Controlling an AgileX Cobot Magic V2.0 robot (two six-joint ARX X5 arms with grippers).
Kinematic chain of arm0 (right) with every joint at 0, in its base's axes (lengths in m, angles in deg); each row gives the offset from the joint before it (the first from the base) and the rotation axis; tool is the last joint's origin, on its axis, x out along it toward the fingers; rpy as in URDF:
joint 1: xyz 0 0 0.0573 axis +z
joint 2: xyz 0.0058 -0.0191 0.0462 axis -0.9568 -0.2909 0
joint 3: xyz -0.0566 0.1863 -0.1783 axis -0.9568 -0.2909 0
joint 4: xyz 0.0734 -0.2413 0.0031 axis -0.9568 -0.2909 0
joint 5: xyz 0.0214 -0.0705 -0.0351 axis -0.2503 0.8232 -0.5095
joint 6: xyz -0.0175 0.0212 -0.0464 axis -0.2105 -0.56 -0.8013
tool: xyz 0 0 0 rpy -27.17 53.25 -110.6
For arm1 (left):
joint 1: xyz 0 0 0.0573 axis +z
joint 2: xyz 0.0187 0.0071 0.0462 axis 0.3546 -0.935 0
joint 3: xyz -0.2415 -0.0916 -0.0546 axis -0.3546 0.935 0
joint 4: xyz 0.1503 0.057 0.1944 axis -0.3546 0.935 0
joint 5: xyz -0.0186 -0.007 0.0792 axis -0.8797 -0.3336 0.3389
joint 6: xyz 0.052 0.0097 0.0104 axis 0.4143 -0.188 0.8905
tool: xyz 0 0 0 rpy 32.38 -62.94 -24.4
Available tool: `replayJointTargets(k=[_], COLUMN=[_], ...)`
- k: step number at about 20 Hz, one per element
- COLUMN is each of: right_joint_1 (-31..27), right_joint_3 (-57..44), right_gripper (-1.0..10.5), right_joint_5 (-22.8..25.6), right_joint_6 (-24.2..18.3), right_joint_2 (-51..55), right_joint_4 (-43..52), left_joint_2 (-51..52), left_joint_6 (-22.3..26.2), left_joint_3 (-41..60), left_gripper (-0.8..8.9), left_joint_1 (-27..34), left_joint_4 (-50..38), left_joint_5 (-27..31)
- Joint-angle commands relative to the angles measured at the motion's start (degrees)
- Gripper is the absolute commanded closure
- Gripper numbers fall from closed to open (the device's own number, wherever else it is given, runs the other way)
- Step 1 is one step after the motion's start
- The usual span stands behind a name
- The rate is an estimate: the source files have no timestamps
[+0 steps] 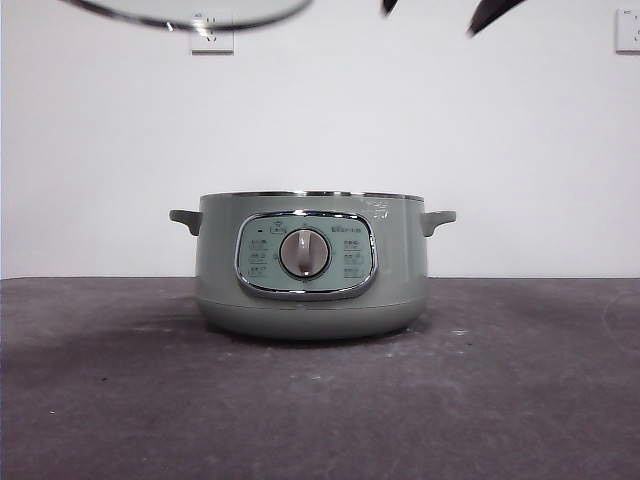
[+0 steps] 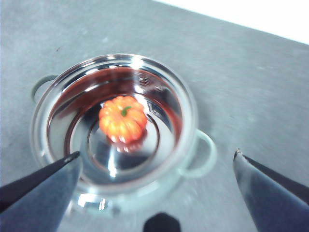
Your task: Pick up the pumpkin,open the lid,put the pumpkin in the pot,close the lid
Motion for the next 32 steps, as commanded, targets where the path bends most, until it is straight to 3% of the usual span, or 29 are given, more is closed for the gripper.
replayJointTargets(k=[1, 4, 9, 17, 28, 32], right_joint_1=[0.07, 0.68, 1.73, 1.73, 1.75, 1.75], right_joint_3=[-0.33, -0.33, -0.33, -0.33, -0.33, -0.33], right_gripper=[3.8, 3.8, 3.8, 3.8, 3.8, 3.8], right_joint_5=[-0.63, -0.85, -5.49, -6.73, -6.91, -9.40], right_joint_6=[1.05, 1.05, 2.36, 3.26, 3.37, 3.37], right_joint_2=[5.16, 11.30, 19.02, 25.05, 25.33, 25.35], right_joint_4=[-3.76, -9.94, -17.44, -19.89, -23.23, -23.21], left_joint_2=[-3.26, -9.79, -18.91, -28.92, -32.79, -32.79], left_joint_6=[0.90, 0.96, 0.81, 0.70, 0.24, 0.24], left_joint_3=[-0.37, -0.37, -0.37, -0.37, -0.37, -0.37], left_gripper=[8.26, 8.26, 8.26, 8.26, 8.26, 8.26], left_joint_1=[0.09, 0.09, -0.26, -0.72, -2.01, -2.03], left_joint_4=[-4.94, -9.11, -19.71, -31.67, -37.73, -37.62], left_joint_5=[-0.20, -0.26, -0.85, -0.79, -0.57, -0.52])
